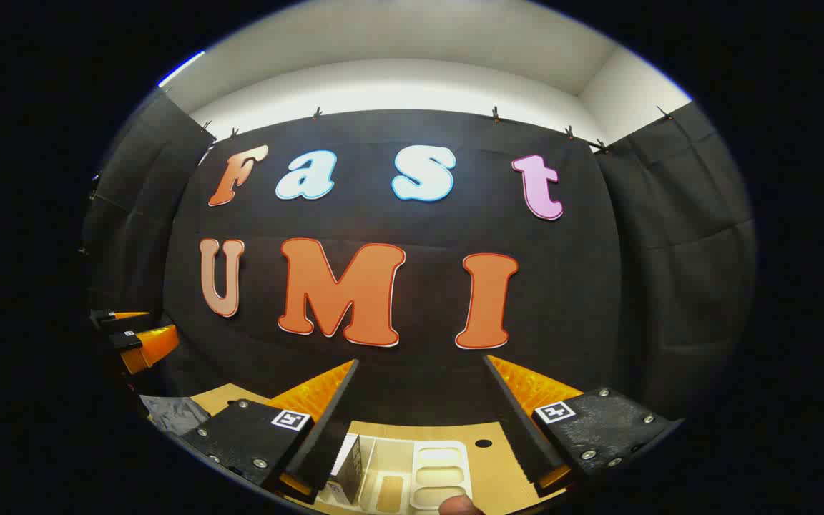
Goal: Open the schoolbag, grab two books from the bookshelf and put them into the schoolbag.
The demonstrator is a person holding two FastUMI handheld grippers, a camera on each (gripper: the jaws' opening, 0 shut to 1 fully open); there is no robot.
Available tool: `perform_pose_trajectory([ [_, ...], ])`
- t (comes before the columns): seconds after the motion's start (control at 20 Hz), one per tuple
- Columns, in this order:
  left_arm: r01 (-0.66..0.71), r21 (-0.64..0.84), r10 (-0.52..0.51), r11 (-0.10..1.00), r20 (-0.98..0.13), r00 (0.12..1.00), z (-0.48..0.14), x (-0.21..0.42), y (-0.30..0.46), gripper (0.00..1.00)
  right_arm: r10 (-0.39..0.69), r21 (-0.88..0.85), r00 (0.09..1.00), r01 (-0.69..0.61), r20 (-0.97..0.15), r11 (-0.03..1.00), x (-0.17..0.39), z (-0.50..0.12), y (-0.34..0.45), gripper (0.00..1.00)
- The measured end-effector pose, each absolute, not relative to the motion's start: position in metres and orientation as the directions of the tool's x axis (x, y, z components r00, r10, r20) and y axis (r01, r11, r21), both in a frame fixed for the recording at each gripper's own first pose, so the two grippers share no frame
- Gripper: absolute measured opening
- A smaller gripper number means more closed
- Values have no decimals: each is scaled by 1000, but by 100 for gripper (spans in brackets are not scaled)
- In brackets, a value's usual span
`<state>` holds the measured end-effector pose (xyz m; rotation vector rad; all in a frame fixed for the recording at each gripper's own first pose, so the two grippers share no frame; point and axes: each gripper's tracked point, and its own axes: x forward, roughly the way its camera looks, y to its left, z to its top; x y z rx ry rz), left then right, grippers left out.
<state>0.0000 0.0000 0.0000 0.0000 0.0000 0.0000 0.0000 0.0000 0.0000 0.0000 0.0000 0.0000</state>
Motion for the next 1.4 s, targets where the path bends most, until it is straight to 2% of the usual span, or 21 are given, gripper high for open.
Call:
perform_pose_trajectory([
  [0.2,2,25,-2,1000,-13,1000,-9,-2,-12,96,2,-29,1000,-2,10,1000,0,-3,4,100],
  [0.25,0,25,0,1000,-16,1000,-9,-2,-13,96,2,-32,1000,-2,4,999,1,-4,5,98],
  [0.7,-35,29,36,999,-29,999,-23,2,-12,95,-41,-34,999,40,-33,999,6,-20,3,98],
  [1.4,-23,32,23,999,-8,1000,-24,3,-19,95,2,5,994,-2,-107,1000,8,-47,27,98],
])
